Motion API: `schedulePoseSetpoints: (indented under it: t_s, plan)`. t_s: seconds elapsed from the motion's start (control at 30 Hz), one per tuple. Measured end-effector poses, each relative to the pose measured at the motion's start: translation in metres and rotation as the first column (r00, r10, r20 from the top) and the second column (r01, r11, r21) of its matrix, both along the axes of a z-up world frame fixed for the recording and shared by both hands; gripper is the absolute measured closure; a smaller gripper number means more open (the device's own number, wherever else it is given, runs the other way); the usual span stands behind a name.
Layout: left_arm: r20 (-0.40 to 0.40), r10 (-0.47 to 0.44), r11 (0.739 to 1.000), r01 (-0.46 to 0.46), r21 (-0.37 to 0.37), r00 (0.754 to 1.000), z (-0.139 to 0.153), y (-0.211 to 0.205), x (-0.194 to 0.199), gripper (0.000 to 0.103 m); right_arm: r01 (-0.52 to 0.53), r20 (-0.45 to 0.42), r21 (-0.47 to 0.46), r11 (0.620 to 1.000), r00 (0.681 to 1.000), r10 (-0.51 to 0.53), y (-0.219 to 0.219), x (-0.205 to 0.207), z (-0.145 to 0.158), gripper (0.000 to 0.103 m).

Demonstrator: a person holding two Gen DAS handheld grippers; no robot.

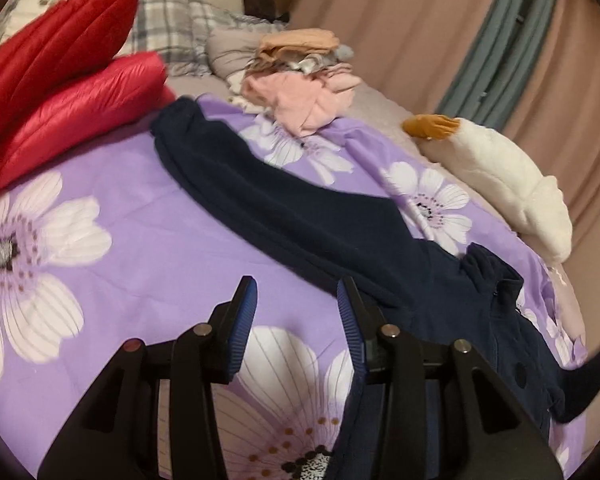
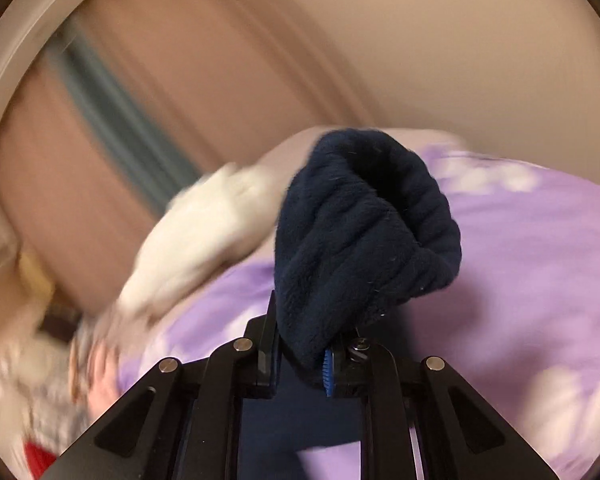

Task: Fold large clothes

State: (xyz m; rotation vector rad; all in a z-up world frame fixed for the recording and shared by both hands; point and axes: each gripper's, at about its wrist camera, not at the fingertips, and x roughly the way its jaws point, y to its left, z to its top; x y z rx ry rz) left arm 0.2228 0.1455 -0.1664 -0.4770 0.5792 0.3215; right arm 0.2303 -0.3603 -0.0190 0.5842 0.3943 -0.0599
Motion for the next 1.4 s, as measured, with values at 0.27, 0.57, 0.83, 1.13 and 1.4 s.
schedulePoseSetpoints:
  t_s: [0.27, 0.57, 0.83, 1.13, 1.4]
  plan:
    - [-0.021, 0.156, 0.987, -0.155, 0.04, 0.987, 0.001, 0.029, -0.008, 0.062, -0.243, -0.087, -0.112, 0.964, 0.968, 0.234, 0.216, 0.034, 0.008, 0.086]
    - [-0.038, 0.219, 0.971, -0.221, -0.094, 0.975, -0.003, 0.067, -0.023, 0.06, -0.411, -0.284, -0.153, 0.899, 0.889, 0.358, 0.33, 0.069, -0.053, 0.077]
    - [-0.059, 0.191, 0.973, -0.197, -0.118, 0.98, -0.003, 0.059, -0.021, 0.051, -0.267, -0.217, -0.061, 0.962, 0.944, 0.248, 0.238, 0.051, -0.044, 0.021]
    - [-0.084, 0.07, 0.986, -0.082, -0.143, 0.994, -0.011, 0.03, -0.002, 0.044, 0.036, -0.279, -0.159, 0.987, 0.957, -0.079, 0.099, 0.021, -0.069, 0.021]
    - [-0.093, 0.098, 0.995, -0.1, -0.021, 0.991, -0.017, 0.012, 0.003, 0.04, 0.198, -0.326, -0.017, 0.98, 0.926, -0.192, 0.039, 0.016, -0.145, 0.021]
